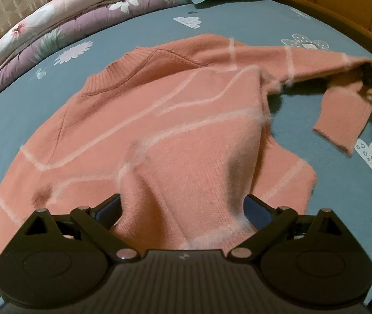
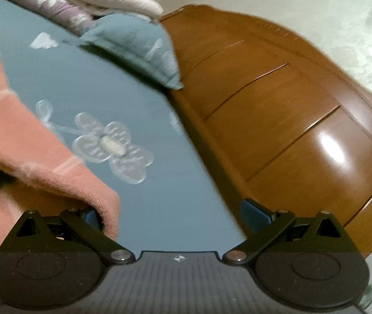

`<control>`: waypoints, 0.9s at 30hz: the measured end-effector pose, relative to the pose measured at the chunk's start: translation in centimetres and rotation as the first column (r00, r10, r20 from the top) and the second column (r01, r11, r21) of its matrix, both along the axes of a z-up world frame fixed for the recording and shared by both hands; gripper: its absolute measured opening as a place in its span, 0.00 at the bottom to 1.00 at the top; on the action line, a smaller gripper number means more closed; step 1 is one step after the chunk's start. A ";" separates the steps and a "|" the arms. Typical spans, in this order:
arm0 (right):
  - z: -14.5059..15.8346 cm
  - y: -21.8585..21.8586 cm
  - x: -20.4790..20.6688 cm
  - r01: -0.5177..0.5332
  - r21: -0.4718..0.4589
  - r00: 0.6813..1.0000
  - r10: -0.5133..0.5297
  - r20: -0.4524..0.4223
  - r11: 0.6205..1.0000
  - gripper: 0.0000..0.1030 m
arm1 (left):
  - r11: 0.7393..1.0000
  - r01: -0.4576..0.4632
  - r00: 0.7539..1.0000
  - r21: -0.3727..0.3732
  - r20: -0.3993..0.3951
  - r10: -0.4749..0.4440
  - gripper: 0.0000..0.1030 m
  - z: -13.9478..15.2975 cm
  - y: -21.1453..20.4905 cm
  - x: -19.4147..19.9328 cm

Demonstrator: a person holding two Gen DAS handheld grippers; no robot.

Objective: Fold clothes

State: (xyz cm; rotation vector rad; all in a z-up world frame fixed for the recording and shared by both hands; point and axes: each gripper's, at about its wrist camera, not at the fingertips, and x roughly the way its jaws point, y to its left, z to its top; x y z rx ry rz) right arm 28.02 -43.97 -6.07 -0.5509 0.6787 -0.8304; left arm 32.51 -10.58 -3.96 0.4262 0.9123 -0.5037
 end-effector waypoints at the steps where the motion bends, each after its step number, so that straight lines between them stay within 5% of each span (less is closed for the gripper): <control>1: 0.4 0.1 0.0 0.000 -0.018 1.000 0.000 0.015 1.000 1.00 | 1.000 0.000 1.000 0.000 -0.001 0.000 0.95 0.0 0.0 0.0; 6: 1.7 2.9 -0.2 -0.058 -0.076 0.992 0.066 0.111 0.995 1.00 | 1.000 0.002 1.000 0.000 -0.004 -0.002 0.95 0.0 0.1 0.3; 13: 0.5 6.8 -0.7 -0.206 0.028 0.970 0.200 0.136 0.978 1.00 | 1.000 0.012 1.000 0.017 -0.007 -0.012 0.95 -0.3 -0.2 0.1; 18: -1.3 5.2 -2.2 -0.115 0.178 0.987 0.092 0.132 0.977 1.00 | 1.000 0.017 1.000 0.026 -0.014 -0.016 0.95 -0.5 -0.1 -0.1; 22: -2.8 3.8 -5.6 -0.086 0.359 0.986 0.028 0.164 0.929 1.00 | 0.999 0.026 0.999 0.041 -0.020 -0.025 0.95 -0.8 -0.4 -0.2; 27: -4.7 2.4 -7.6 -0.063 0.457 0.979 -0.035 0.202 0.887 1.00 | 0.997 0.036 0.999 0.070 -0.022 -0.035 0.96 -1.2 -0.8 -0.2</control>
